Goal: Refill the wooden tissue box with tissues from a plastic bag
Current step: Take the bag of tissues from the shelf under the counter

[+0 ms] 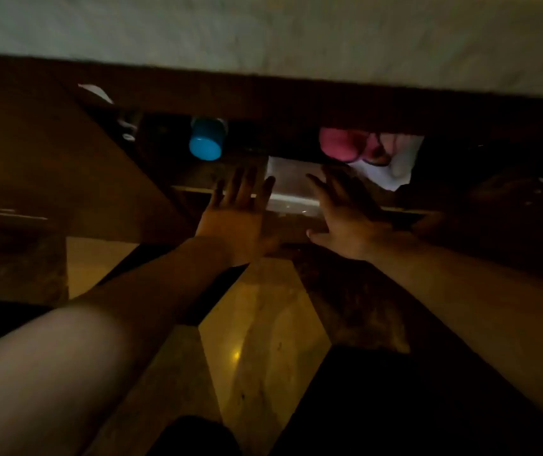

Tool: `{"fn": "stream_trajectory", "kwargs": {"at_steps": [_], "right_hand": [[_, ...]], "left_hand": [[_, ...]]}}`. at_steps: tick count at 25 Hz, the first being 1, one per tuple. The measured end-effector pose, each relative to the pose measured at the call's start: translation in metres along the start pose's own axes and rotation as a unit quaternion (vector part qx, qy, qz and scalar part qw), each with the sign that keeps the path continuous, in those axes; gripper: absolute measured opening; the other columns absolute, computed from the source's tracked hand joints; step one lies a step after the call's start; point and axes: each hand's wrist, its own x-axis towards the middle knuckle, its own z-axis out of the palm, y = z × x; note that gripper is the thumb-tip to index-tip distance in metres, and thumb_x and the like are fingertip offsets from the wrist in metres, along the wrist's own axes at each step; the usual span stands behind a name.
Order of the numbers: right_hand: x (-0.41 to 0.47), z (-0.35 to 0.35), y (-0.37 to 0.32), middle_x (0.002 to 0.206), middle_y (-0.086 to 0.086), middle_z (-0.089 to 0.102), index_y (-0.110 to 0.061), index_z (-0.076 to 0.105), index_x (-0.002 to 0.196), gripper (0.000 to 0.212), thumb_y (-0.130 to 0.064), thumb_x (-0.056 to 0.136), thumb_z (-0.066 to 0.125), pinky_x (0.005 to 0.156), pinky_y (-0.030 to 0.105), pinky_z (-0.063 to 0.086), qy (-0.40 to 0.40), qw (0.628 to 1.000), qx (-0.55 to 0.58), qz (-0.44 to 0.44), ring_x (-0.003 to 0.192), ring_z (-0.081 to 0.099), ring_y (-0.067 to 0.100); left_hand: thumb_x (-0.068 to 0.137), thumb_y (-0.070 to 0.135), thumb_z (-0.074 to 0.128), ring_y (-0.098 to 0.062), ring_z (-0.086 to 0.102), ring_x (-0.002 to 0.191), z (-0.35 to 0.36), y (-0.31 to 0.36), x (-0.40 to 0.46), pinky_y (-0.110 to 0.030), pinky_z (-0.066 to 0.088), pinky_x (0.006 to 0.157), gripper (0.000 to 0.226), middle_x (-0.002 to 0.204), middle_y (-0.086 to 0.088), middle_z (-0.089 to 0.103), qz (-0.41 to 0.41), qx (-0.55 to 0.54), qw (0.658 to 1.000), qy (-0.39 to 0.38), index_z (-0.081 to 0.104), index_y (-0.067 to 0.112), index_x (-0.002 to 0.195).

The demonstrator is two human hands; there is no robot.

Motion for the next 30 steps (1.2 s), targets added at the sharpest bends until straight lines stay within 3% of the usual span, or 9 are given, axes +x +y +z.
{"fn": "stream_trajectory", "kwargs": {"at_steps": [2,4,7,12,17,20,23,26,30], "right_hand": [[0.023,0.031,0.014,0.169,0.013,-0.007,-0.022,-0.001,0.16,0.103,-0.047,0.088,0.068,0.124,0.048,0.005,0.039,0.999,0.019,-0.01,0.155,-0.005,0.033],[0.043,0.055,0.023,0.168,0.016,-0.002,-0.017,0.004,0.16,0.104,-0.041,0.085,0.072,0.125,0.043,0.008,0.065,0.997,0.035,-0.031,0.155,-0.001,0.031],[0.061,0.079,0.034,0.168,0.019,0.004,-0.014,0.01,0.159,0.102,-0.038,0.082,0.073,0.124,0.047,0.012,0.109,0.992,0.044,-0.056,0.154,0.006,0.036],[0.076,0.095,0.037,0.16,0.022,0.03,-0.011,0.027,0.155,0.088,-0.039,0.083,0.069,0.113,0.054,0.036,0.205,0.975,0.049,-0.075,0.144,0.033,0.042],[0.078,0.098,0.039,0.161,0.023,0.027,-0.008,0.031,0.155,0.078,-0.029,0.09,0.068,0.113,0.05,0.036,0.191,0.975,0.086,-0.077,0.145,0.032,0.042],[0.076,0.09,0.038,0.16,0.023,0.028,-0.006,0.03,0.154,0.072,-0.018,0.093,0.066,0.112,0.034,0.03,0.18,0.973,0.115,-0.083,0.145,0.032,0.039],[0.069,0.075,0.034,0.159,0.021,0.03,-0.007,0.027,0.155,0.066,-0.008,0.097,0.059,0.102,0.018,0.027,0.149,0.978,0.124,-0.083,0.142,0.037,0.034],[0.058,0.054,0.027,0.153,0.02,0.04,-0.012,0.026,0.156,0.061,-0.006,0.101,0.051,0.099,0.031,0.039,0.105,0.988,0.106,-0.05,0.133,0.045,0.032],[0.03,0.006,0.01,0.148,0.019,0.048,-0.014,0.031,0.154,0.057,-0.007,0.101,0.052,0.1,0.033,0.039,0.063,0.995,0.055,-0.046,0.131,0.049,0.033]], "left_hand": [[0.071,0.087,0.015,-0.036,-0.012,0.154,0.03,0.0,0.031,-0.058,0.003,0.123,0.112,0.168,-0.016,-0.013,0.01,-0.003,1.0,0.017,-0.009,0.023,0.16],[0.079,0.08,0.035,-0.035,-0.006,0.155,0.055,-0.003,0.062,-0.056,0.004,0.124,0.108,0.169,-0.017,-0.005,0.038,0.015,0.997,0.071,-0.004,0.021,0.161],[0.081,0.067,0.054,-0.038,0.008,0.154,0.079,-0.007,0.087,-0.056,0.012,0.123,0.104,0.167,-0.021,0.013,0.084,0.024,0.987,0.137,0.008,0.016,0.16],[0.086,0.056,0.057,-0.036,0.021,0.151,0.094,-0.006,0.101,-0.054,0.026,0.12,0.092,0.163,-0.017,0.027,0.079,-0.014,0.979,0.189,0.017,0.016,0.158],[0.095,0.052,0.051,-0.036,0.02,0.152,0.088,-0.007,0.098,-0.051,0.026,0.12,0.079,0.163,-0.017,0.027,0.086,-0.031,0.98,0.175,0.019,0.016,0.158],[0.1,0.049,0.046,-0.034,0.016,0.153,0.077,-0.005,0.094,-0.048,0.024,0.12,0.07,0.165,-0.015,0.022,0.085,-0.053,0.984,0.146,0.023,0.018,0.158],[0.096,0.036,0.047,-0.037,0.025,0.149,0.059,-0.003,0.084,-0.051,0.036,0.114,0.064,0.164,-0.014,0.023,0.093,-0.078,0.985,0.121,0.028,0.02,0.155],[0.098,0.026,0.049,-0.037,0.032,0.146,0.042,0.0,0.069,-0.05,0.037,0.113,0.061,0.162,-0.015,0.03,0.079,-0.106,0.987,0.091,0.03,0.019,0.155],[0.105,0.031,0.042,-0.033,0.048,0.133,0.005,0.005,0.039,-0.044,0.04,0.106,0.046,0.149,-0.016,0.046,0.039,-0.161,0.986,0.036,0.041,0.014,0.148]]}}
